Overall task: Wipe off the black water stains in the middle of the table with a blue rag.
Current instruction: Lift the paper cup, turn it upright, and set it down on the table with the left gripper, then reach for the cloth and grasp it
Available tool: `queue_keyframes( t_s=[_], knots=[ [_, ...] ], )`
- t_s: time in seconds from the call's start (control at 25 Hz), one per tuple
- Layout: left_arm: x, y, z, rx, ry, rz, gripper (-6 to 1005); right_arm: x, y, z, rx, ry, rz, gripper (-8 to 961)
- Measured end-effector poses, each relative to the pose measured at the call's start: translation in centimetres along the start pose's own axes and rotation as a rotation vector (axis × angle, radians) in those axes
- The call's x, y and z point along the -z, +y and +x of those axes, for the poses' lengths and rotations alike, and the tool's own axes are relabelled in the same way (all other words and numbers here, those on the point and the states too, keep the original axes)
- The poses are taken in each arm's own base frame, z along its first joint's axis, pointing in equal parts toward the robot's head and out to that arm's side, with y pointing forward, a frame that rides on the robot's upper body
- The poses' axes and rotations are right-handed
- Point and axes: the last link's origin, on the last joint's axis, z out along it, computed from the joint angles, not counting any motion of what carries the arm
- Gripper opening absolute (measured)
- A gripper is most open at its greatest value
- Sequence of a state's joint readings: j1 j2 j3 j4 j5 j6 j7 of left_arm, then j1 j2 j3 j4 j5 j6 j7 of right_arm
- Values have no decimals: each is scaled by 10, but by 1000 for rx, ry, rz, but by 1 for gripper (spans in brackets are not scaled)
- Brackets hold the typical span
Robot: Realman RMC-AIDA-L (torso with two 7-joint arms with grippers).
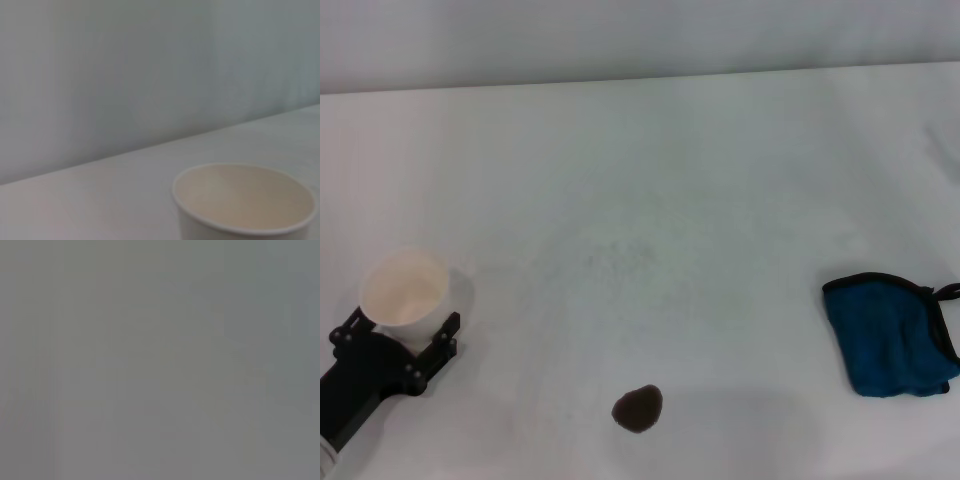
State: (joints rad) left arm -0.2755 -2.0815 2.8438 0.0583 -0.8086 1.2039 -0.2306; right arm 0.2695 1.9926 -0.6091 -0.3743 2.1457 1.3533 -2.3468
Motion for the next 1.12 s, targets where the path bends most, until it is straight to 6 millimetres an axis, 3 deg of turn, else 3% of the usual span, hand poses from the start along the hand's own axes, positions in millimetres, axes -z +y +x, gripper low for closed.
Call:
queue_keyframes(
  t_s=[0.24, 0.4, 0.52, 0.84, 1.12],
  knots=[
    [-1, -1, 2, -7, 9, -4, 703, -1, 1, 1, 4, 8, -7, 853],
    [0, 0, 1, -4, 7, -2, 871, -1, 1, 1, 4, 11, -5, 853],
    [5, 2, -3, 7, -1, 5, 884, -1, 0, 2, 4, 14, -2, 853],
    [46, 7, -17, 72, 20, 107, 891, -3, -7, 6, 15, 55, 43, 852],
    [83, -2, -15, 87, 111, 268, 890, -2, -16, 9, -82, 106, 83, 854]
  ],
)
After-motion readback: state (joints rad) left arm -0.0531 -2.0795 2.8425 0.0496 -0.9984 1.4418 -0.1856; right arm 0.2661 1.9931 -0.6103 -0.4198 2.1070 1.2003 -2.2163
